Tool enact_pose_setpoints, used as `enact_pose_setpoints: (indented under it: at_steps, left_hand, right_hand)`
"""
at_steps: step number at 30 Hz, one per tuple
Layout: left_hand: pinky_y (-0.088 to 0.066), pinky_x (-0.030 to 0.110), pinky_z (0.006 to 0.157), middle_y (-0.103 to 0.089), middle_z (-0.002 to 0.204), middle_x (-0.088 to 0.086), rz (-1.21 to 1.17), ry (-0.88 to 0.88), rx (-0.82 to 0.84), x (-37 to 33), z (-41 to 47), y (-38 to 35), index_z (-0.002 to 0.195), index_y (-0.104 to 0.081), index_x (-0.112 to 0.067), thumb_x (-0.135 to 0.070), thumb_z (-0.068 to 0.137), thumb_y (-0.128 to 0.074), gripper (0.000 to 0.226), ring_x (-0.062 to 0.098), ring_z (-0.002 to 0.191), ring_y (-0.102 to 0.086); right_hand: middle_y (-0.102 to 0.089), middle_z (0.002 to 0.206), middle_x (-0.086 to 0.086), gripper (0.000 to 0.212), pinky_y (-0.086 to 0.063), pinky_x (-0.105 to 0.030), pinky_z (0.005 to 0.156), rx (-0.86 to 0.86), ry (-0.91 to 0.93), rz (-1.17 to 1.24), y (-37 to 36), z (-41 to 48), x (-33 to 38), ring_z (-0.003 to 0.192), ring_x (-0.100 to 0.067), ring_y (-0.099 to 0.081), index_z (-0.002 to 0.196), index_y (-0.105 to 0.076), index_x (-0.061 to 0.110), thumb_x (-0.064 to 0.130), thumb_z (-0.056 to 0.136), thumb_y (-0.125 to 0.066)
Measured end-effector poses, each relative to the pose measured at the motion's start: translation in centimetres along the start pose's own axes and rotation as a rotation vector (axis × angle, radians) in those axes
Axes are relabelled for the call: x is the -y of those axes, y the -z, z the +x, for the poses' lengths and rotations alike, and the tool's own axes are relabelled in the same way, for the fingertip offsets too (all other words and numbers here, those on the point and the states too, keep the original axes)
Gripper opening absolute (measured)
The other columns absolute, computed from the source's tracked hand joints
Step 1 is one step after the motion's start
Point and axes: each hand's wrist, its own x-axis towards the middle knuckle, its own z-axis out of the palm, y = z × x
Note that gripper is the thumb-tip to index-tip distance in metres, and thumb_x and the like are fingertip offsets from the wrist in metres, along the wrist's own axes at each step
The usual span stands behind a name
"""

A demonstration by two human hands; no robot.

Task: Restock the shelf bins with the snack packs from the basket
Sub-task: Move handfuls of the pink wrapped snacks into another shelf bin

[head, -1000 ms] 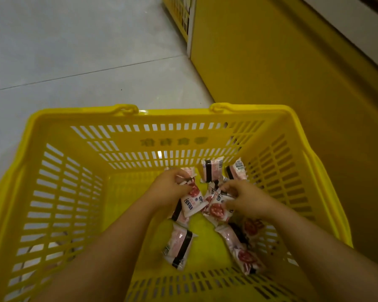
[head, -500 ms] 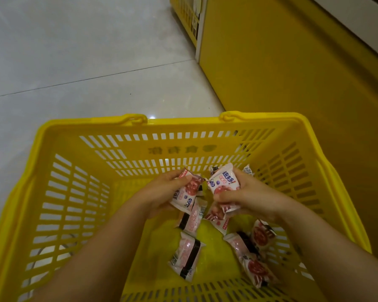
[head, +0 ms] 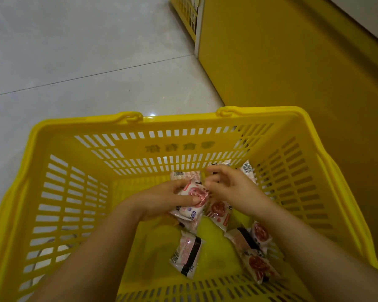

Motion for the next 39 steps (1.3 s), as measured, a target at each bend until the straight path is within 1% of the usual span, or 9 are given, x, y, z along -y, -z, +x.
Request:
enact_pose_setpoints:
  at_steps: [3, 5, 9, 19, 23, 26, 29, 34, 39]
  left_hand:
    - [-0.057, 0.026, 0.077, -0.063, 0.118, -0.004, -0.025, -0.022, -0.190, 0.9, 0.7, 0.3, 0.135, -0.044, -0.023, -0.031, 0.078, -0.077, 0.066, 0.009, 0.095, -0.069]
    - [-0.053, 0.017, 0.059, -0.065, 0.108, -0.008, -0.043, -0.048, -0.320, 1.5, 0.8, 0.8, 0.135, -0.043, -0.028, -0.030, 0.080, -0.075, 0.063, 0.004, 0.081, -0.070]
    - [-0.051, 0.017, 0.053, -0.066, 0.106, -0.001, -0.091, -0.062, -0.492, 3.0, 1.0, 1.8, 0.135, -0.046, -0.020, -0.030, 0.078, -0.077, 0.066, 0.008, 0.078, -0.070]
    - [-0.057, 0.043, 0.086, -0.062, 0.124, 0.011, -0.252, -0.056, -0.544, 4.2, 1.6, 2.0, 0.138, -0.043, -0.015, -0.029, 0.081, -0.073, 0.066, 0.024, 0.098, -0.069]
    - [-0.056, 0.041, 0.085, -0.066, 0.118, 0.008, -0.226, -0.060, -0.497, 4.1, 1.5, 1.5, 0.135, -0.046, -0.018, -0.035, 0.087, -0.065, 0.054, 0.021, 0.096, -0.070]
    - [-0.056, 0.033, 0.075, -0.067, 0.118, 0.008, -0.228, -0.053, -0.462, 3.8, 1.4, 1.1, 0.132, -0.048, -0.019, -0.035, 0.090, -0.063, 0.048, 0.019, 0.094, -0.071]
    - [-0.058, 0.036, 0.068, -0.073, 0.106, 0.006, -0.326, -0.039, -0.370, 3.0, 1.3, 0.2, 0.129, -0.050, -0.019, -0.027, 0.092, -0.062, 0.040, 0.024, 0.090, -0.072]
    - [-0.057, 0.043, 0.082, -0.073, 0.107, 0.005, -0.316, -0.059, -0.186, 1.7, 1.0, -0.9, 0.114, -0.066, -0.030, -0.072, 0.083, -0.044, 0.056, 0.026, 0.098, -0.070]
    - [-0.059, 0.043, 0.076, -0.065, 0.121, 0.004, -0.276, -0.087, -0.300, 1.8, 1.2, -1.1, 0.138, -0.040, -0.028, -0.047, 0.074, -0.073, 0.075, 0.023, 0.093, -0.072]
  right_hand:
    - [-0.067, 0.106, 0.005, 0.023, -0.055, -0.036, 0.085, -0.060, -0.054, -0.242, 0.8, 0.5, -2.0, 0.099, -0.021, -0.066, 0.116, -0.060, 0.021, 0.013, 0.096, -0.053]
    - [-0.058, 0.129, -0.001, 0.039, -0.049, -0.032, 0.095, 0.108, -0.067, -0.610, 0.5, 0.5, -3.8, 0.116, -0.020, -0.057, 0.130, -0.054, 0.020, 0.004, 0.094, -0.050]
    - [-0.024, 0.156, -0.003, 0.074, -0.024, -0.040, 0.113, 0.301, 0.092, -1.203, -0.3, 0.7, -6.2, 0.140, -0.030, -0.024, 0.146, -0.031, 0.024, 0.014, 0.083, -0.068]
    - [-0.051, 0.127, -0.012, 0.036, -0.039, -0.038, 0.092, 0.258, 0.240, -1.383, -0.4, 0.4, -5.9, 0.115, -0.030, -0.046, 0.125, -0.044, 0.011, 0.009, 0.090, -0.049]
    - [-0.058, 0.110, -0.002, 0.032, -0.044, -0.030, 0.075, 0.286, 0.175, -1.208, 0.0, 0.0, -5.0, 0.100, -0.020, -0.057, 0.115, -0.055, 0.021, 0.029, 0.085, -0.064]
    - [-0.064, 0.074, 0.007, 0.021, -0.044, -0.015, 0.055, 0.201, -0.013, -0.559, 0.2, -0.2, -3.6, 0.064, 0.001, -0.059, 0.081, -0.063, 0.029, 0.046, 0.076, -0.074]
    - [-0.063, 0.060, 0.018, 0.021, -0.040, -0.005, 0.047, 0.135, -0.105, -0.132, -0.5, 0.0, -2.2, 0.051, 0.009, -0.055, 0.083, -0.066, 0.028, 0.046, 0.078, -0.073]
    - [-0.071, 0.071, 0.004, 0.019, -0.052, -0.019, 0.055, 0.025, -0.204, 0.243, -3.0, 0.2, -1.6, 0.060, -0.008, -0.068, 0.102, -0.060, 0.011, 0.023, 0.088, -0.067]
    - [-0.070, 0.094, -0.003, 0.027, -0.055, -0.021, 0.061, -0.004, -0.169, 0.269, -2.0, 0.5, -1.5, 0.068, -0.012, -0.069, 0.120, -0.060, 0.015, 0.023, 0.094, -0.058]
